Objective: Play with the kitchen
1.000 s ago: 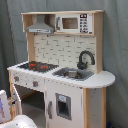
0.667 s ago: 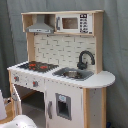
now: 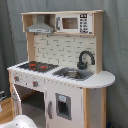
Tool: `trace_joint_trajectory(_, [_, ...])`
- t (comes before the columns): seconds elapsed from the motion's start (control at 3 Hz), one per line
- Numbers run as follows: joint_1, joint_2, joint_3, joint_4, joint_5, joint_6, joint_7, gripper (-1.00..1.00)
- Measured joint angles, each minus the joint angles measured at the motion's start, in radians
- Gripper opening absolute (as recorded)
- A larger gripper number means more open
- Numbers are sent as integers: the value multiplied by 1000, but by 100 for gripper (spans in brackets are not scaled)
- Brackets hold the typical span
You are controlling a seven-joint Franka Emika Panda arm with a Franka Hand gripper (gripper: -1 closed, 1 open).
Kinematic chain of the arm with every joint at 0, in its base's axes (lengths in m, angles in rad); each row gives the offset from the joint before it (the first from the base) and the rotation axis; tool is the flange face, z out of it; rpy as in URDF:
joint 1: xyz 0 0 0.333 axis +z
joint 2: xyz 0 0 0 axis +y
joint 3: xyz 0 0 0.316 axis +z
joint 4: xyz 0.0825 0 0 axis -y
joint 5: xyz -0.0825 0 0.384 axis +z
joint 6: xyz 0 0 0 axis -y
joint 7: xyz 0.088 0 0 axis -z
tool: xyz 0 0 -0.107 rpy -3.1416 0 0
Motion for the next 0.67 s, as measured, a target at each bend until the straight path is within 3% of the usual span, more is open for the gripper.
trace_joint_trajectory(0.33, [1,0,-9,6,0,-13,-26,-100])
trace_joint_trajectory(0.67, [2,0,-12,7,0,-18,-38,100])
